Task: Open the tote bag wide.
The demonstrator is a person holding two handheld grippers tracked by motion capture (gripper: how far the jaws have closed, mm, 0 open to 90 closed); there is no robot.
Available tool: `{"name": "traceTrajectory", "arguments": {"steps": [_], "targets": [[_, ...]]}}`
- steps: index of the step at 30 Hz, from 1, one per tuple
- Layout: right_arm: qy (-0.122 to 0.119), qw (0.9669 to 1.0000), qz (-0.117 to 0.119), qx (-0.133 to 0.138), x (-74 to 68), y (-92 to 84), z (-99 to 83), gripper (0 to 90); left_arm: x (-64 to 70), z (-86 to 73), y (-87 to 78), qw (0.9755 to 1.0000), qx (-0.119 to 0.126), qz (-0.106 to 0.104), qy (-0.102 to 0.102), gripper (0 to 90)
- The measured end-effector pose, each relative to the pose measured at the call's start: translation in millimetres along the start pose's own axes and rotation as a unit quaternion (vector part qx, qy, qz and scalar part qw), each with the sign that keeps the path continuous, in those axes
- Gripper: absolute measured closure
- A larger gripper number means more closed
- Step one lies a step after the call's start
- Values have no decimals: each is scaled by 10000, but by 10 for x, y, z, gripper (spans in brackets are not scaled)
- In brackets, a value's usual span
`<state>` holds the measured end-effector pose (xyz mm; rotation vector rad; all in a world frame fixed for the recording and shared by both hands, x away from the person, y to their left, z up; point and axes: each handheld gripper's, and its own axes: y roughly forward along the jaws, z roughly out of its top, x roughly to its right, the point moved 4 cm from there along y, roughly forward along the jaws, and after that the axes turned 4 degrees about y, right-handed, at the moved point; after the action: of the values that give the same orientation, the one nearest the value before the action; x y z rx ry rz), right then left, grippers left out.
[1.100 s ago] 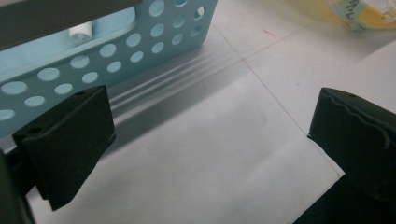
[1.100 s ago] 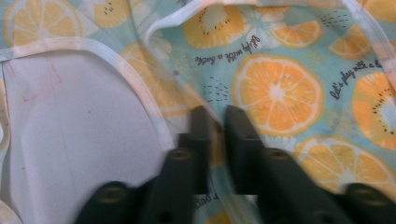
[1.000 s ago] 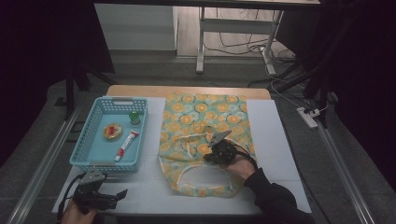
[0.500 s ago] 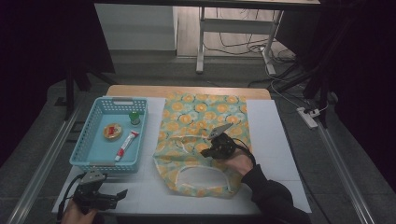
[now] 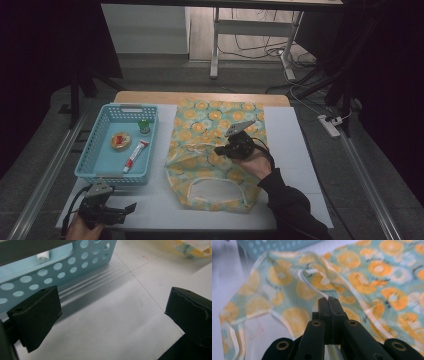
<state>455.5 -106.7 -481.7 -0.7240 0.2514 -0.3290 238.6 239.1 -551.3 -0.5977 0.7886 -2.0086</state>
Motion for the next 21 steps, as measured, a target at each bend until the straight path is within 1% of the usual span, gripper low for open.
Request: {"name": "traceTrajectory", "arguments": {"steps": [2, 4, 5, 7, 9, 13, 18, 21], "targets": [[19, 10000, -7, 34, 5, -17, 23, 900, -1, 0, 0, 10000, 0, 1, -3, 4], [35, 9999, -27, 157, 24, -57, 84, 900, -2, 0, 0, 10000, -1, -2, -8, 4], [65, 9996, -27, 290, 48, -94, 159, 900, -2, 0, 2, 10000, -6, -4, -12, 4], [69, 9994, -26, 342, 56, -104, 186, 900, -3, 1, 2, 10000, -14, -9, -15, 4], [112, 9988, -41, 467, 79, -127, 268, 900, -4, 1, 1, 10000, 2, -8, -22, 4], [153, 9979, -25, 635, 120, -148, 387, 900, -11, -1, -1, 10000, 6, -23, -41, 4], [236, 9970, -44, 736, 190, -171, 471, 900, -12, -1, 0, 10000, 8, -25, -52, 4], [233, 9968, -46, 765, 202, -177, 488, 900, -13, -1, 0, 10000, 7, -27, -59, 4]]}}
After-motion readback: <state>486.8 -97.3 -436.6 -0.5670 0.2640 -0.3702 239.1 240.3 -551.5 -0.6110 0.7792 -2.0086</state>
